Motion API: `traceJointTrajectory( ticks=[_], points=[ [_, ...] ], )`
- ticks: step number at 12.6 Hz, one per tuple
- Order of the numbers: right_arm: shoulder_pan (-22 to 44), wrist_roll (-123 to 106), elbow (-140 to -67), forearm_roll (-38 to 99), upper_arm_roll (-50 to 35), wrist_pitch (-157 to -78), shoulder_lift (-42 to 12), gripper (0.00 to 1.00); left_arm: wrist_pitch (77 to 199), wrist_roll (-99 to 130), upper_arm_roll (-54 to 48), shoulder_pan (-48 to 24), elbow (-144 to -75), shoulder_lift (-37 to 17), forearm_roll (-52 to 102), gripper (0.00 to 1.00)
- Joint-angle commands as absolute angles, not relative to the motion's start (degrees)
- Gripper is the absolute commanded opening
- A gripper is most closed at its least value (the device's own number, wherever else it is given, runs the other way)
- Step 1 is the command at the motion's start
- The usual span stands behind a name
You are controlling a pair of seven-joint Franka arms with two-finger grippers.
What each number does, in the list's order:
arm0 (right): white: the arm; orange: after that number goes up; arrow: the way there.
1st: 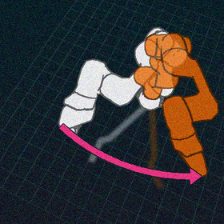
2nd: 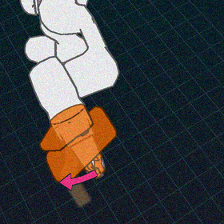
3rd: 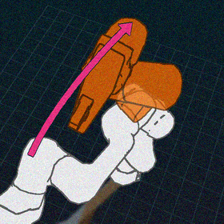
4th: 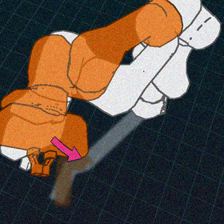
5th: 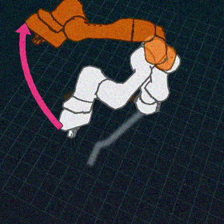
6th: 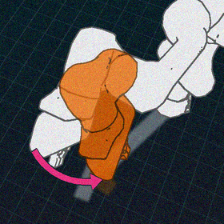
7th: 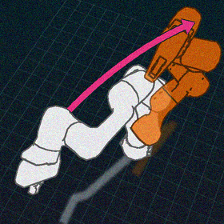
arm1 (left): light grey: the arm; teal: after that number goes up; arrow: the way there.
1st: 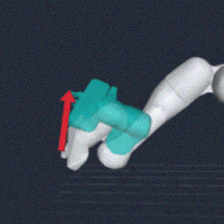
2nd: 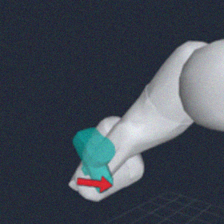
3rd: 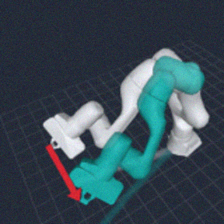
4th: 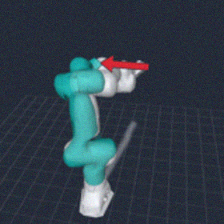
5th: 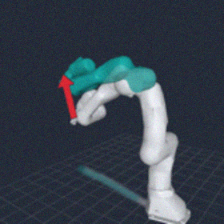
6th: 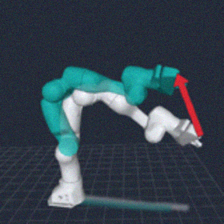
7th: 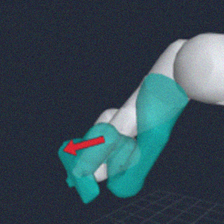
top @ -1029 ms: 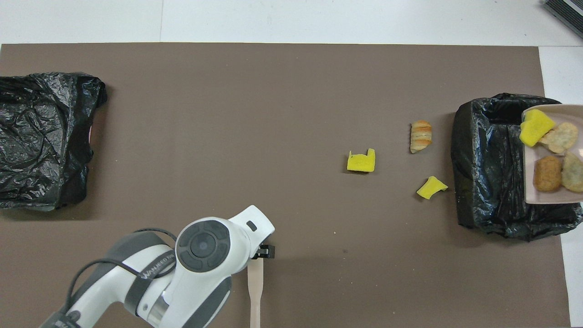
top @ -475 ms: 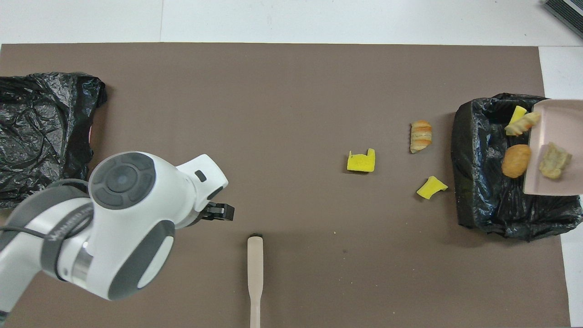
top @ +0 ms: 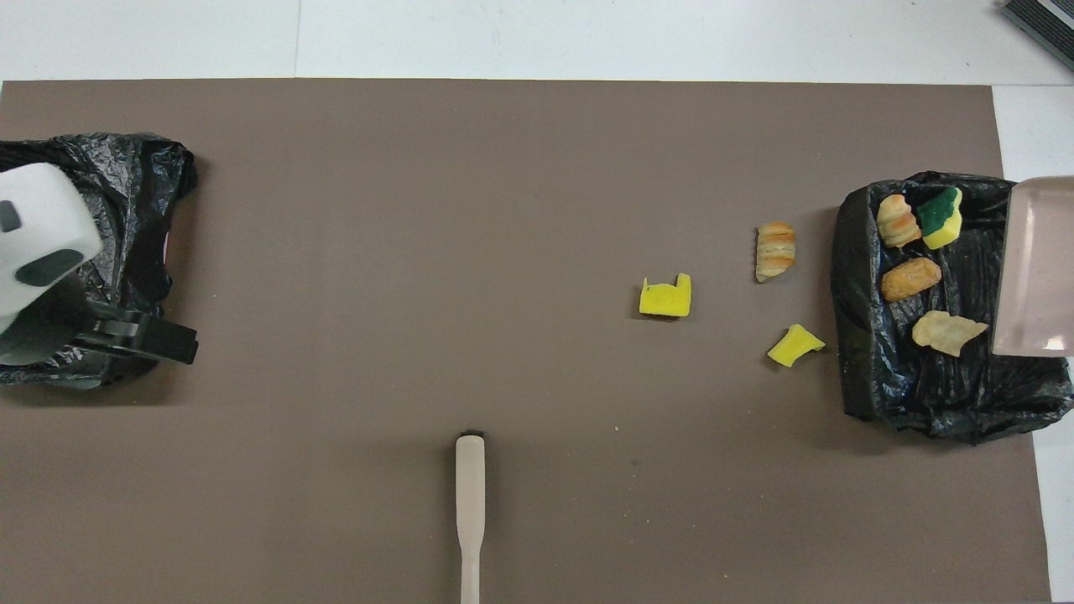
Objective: Sweep and dump trash in bin
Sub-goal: 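Tilt the dustpan with the right gripper to dump pieces into the bin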
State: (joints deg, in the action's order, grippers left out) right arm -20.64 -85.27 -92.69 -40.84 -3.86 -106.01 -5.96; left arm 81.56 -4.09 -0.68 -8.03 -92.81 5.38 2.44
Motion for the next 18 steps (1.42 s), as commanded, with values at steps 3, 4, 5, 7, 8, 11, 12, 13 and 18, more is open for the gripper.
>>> traceJointTrajectory(
  ticks=[3, 4, 5, 7, 8, 11, 12, 13, 18],
  points=[
    [-20.9, -81.0, -93.3, -36.0, -6.6, -103.6, -2.8, 0.00, 79.0, -6.9, -1.3, -5.7, -90.1, 4.2, 0.9, 1.00],
    [-21.0, -78.8, -92.9, -33.3, -6.6, -102.8, -2.8, 0.00, 79.3, -6.9, -1.2, -5.7, -90.1, 4.2, 0.9, 1.00],
    [-21.0, -75.6, -92.6, -29.9, -6.6, -101.6, -2.8, 0.00, 79.9, -6.7, -1.4, -5.8, -90.1, 4.5, 1.0, 1.00],
    [-21.0, -68.8, -92.7, -26.5, -6.6, -100.1, -2.7, 0.00, 80.6, -6.2, -1.5, -5.7, -90.6, 4.7, 1.0, 1.00],
    [-20.8, -65.2, -92.9, -24.3, -6.7, -99.4, -2.5, 0.00, 80.5, -6.2, -1.5, -5.7, -90.7, 4.8, 1.0, 1.00],
    [-20.8, -51.1, -94.4, -18.9, -10.0, -98.1, -1.5, 0.00, 80.5, -6.4, -1.5, -5.7, -90.8, 5.0, 1.0, 1.00],
    [-20.8, -46.1, -94.6, -17.4, -12.1, -97.0, -1.3, 0.00, 80.5, -6.3, -1.5, -5.7, -90.8, 5.0, 1.0, 1.00],
    [-20.7, -39.6, -94.6, -15.5, -13.9, -96.4, -1.3, 0.00, 80.6, -6.3, -1.5, -5.6, -90.8, 5.0, 1.0, 1.00],
    [-12.1, -12.0, -95.0, -7.9, -16.4, -95.9, -3.6, 0.00, 80.6, -6.5, -1.5, -5.7, -90.8, 5.0, 1.0, 1.00]
  ],
)
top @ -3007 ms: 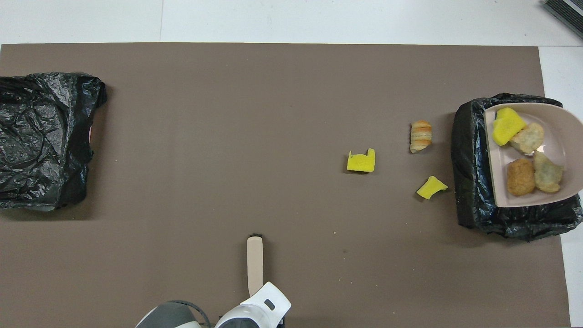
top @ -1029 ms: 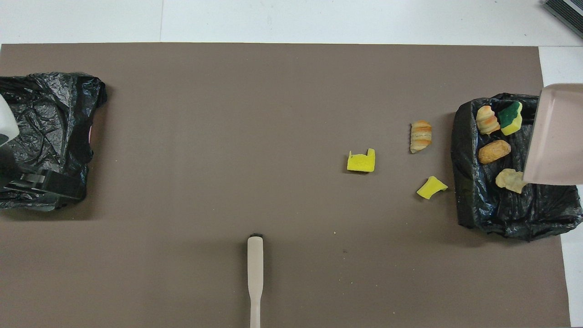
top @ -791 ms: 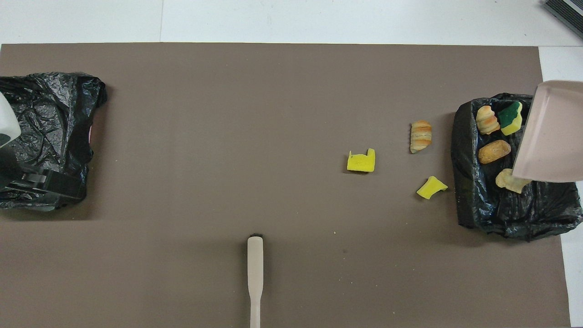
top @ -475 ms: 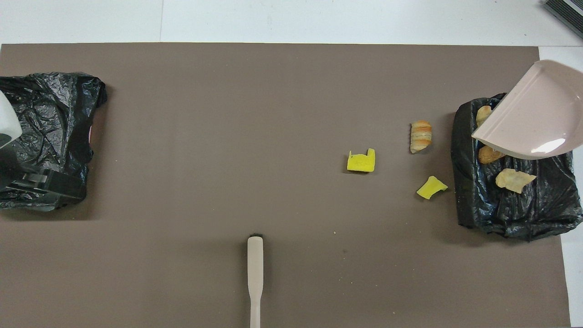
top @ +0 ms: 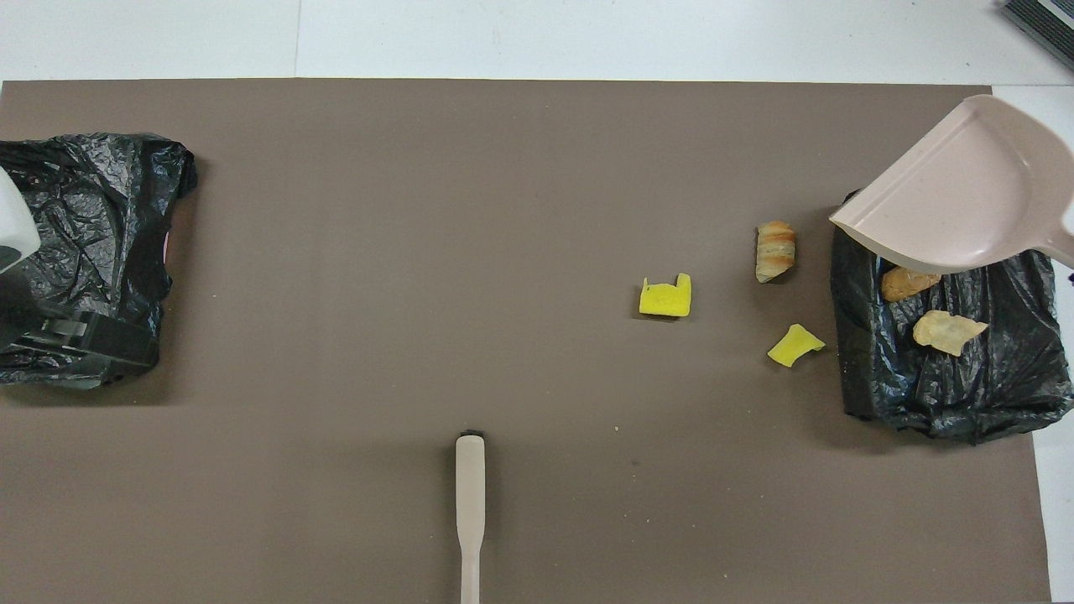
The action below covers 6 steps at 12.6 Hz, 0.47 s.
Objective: Sweep and dump trash in bin
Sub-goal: 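Tilt the dustpan with the right gripper to dump pieces into the bin, then bring the empty dustpan back and set it on the mat with the right gripper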
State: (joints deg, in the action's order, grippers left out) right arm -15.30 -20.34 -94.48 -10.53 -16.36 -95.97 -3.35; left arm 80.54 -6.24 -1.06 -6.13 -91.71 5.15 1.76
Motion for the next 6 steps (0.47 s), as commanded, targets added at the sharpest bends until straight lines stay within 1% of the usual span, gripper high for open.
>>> traceJointTrajectory(
  ticks=[1, 3, 6],
  points=[
    [-10.0, -5.7, -95.0, -7.5, -16.5, -96.2, -4.5, 0.00, 80.5, -6.4, -1.5, -5.7, -90.8, 5.0, 1.0, 1.00],
    [-4.9, 2.2, -95.0, -2.9, -16.5, -97.6, -6.3, 0.00, 80.5, -6.4, -1.5, -5.7, -90.8, 5.0, 1.0, 1.00],
    [3.0, 14.2, -94.9, -2.5, -16.5, -101.1, -10.3, 0.00, 80.5, -6.4, -1.5, -5.7, -90.8, 5.0, 1.0, 1.00]
  ],
)
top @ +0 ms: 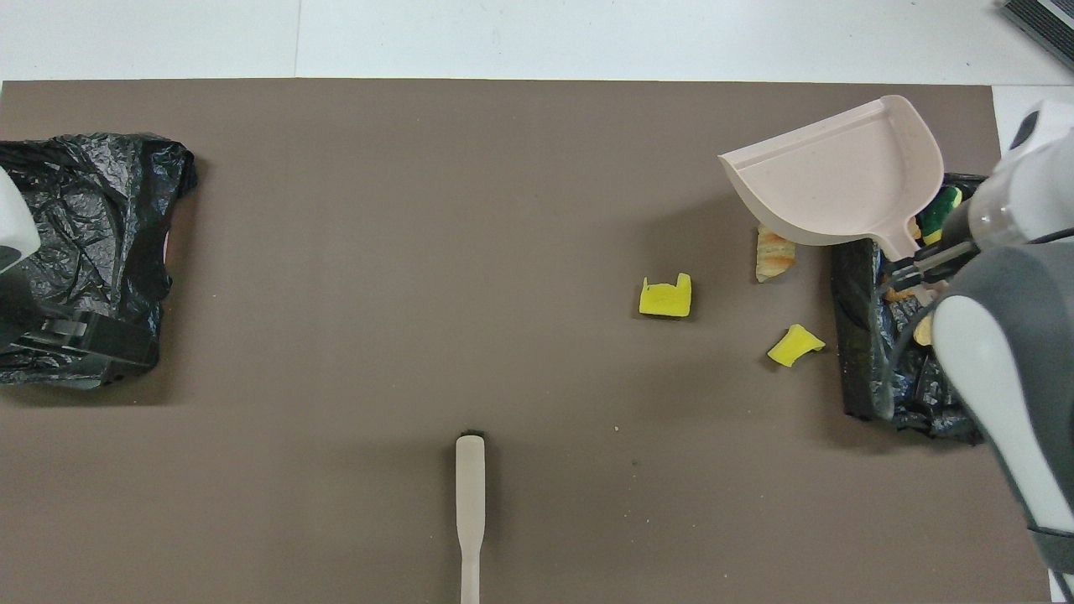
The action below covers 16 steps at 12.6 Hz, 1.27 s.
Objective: Sweep and dump trash in bin
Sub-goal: 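Bring the empty dustpan back and set it on the mat with the right gripper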
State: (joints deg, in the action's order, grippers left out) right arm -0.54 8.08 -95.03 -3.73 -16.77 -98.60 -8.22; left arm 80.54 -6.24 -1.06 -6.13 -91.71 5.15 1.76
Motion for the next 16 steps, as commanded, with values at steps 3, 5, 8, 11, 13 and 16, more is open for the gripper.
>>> traceJointTrajectory(
  ticks=[3, 5, 8, 11, 13, 16],
  points=[
    [9.0, 21.3, -94.5, -2.4, -16.5, -105.3, -14.0, 0.00, 80.5, -6.5, -1.4, -5.6, -90.9, 5.0, 1.0, 1.00],
    [13.1, 28.0, -94.2, -2.0, -16.5, -109.9, -16.6, 0.00, 80.5, -6.4, -1.5, -5.7, -90.9, 5.0, 1.0, 1.00],
    [20.6, 38.6, -90.3, -3.9, -16.1, -112.5, -24.1, 0.00, 80.5, -6.4, -1.5, -5.6, -90.8, 5.0, 1.0, 1.00],
    [24.6, 45.4, -83.4, -10.2, -16.0, -112.5, -31.5, 0.00, 80.5, -6.4, -1.5, -5.7, -90.8, 5.0, 1.0, 1.00],
    [25.1, 45.4, -82.2, -10.5, -15.9, -112.6, -32.4, 0.00, 80.5, -6.6, -1.5, -5.6, -90.8, 5.0, 1.0, 1.00],
    [25.2, 45.5, -82.9, -10.2, -16.3, -112.7, -32.1, 0.19, 80.5, -6.4, -1.5, -5.6, -90.8, 5.0, 1.0, 1.00]
  ],
)
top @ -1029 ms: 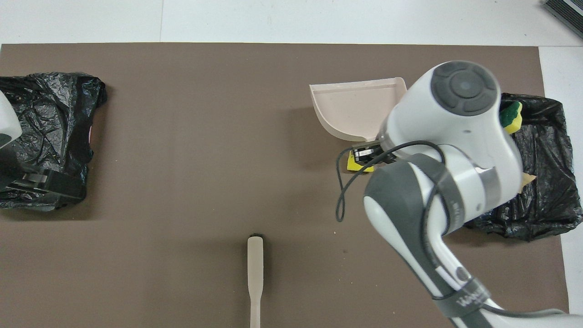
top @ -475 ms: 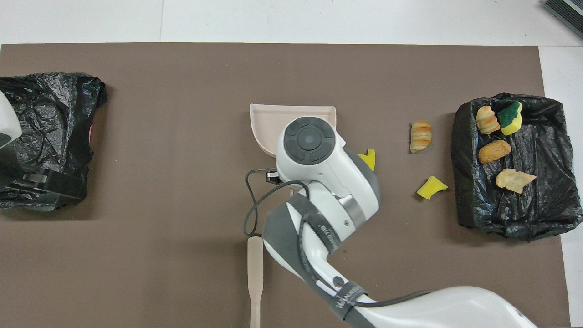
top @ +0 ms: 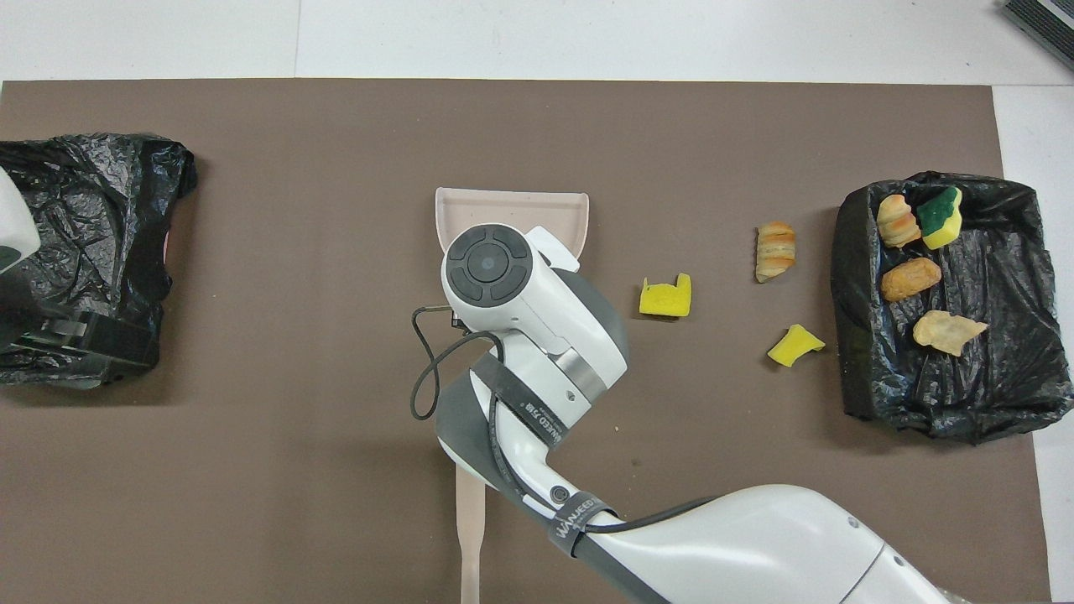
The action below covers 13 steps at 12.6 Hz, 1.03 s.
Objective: Sweep and dump trash in bin
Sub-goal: 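Bring the empty dustpan back and set it on the mat with the right gripper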
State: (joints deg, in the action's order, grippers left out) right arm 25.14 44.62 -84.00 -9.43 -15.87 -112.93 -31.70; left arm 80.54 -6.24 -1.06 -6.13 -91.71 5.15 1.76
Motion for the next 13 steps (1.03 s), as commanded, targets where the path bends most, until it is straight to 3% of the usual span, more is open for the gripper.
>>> traceJointTrajectory(
  ticks=[1, 2, 8, 13],
  points=[
    [25.2, 45.7, -83.3, -10.1, -16.3, -113.5, -32.0, 0.41, 80.5, -6.4, -1.5, -5.6, -90.8, 5.0, 1.0, 1.00],
    [25.2, 46.4, -85.3, -10.2, -16.3, -114.2, -31.2, 0.99, 80.5, -6.5, -1.5, -5.6, -90.8, 5.0, 1.0, 1.00],
    [26.3, 49.3, -88.1, -9.3, -17.3, -107.8, -25.3, 1.00, 80.8, -6.2, -1.5, -5.7, -90.9, 5.0, 1.0, 1.00],
    [28.1, 52.7, -103.1, -1.9, -18.6, -107.6, -11.5, 1.00, 80.9, -5.9, -1.8, -6.7, -90.9, 5.0, 1.5, 1.00]
  ],
)
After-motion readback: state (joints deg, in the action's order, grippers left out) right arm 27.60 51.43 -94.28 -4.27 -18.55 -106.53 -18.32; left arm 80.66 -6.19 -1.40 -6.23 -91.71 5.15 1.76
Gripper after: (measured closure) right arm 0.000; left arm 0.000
